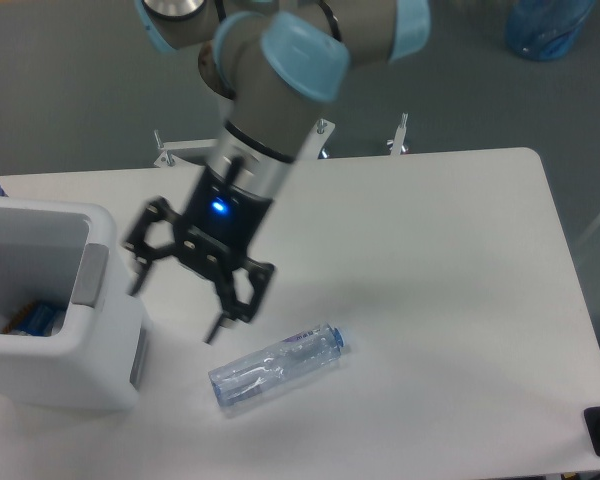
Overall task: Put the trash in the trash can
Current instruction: 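Move the gripper to the clear plastic bottle and lower onto it, then grasp the bottle by its end and lift it off the table, then swing the held bottle over the white bin and release it inside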
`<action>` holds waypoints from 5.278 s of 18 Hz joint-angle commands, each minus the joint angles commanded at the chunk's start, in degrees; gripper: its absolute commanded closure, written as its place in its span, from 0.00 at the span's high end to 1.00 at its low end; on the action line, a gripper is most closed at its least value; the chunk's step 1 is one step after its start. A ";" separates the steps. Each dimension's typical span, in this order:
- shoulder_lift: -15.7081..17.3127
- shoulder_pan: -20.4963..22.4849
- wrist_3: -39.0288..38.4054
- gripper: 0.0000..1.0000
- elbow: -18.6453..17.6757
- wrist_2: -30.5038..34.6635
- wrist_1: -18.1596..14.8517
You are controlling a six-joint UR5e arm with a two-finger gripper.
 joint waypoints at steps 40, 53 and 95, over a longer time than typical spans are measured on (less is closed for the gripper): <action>-19.25 -14.94 4.86 1.00 0.61 28.79 2.45; -21.19 -16.00 0.20 0.54 4.03 35.56 2.37; -8.20 -8.70 -35.22 0.52 28.40 -34.12 2.45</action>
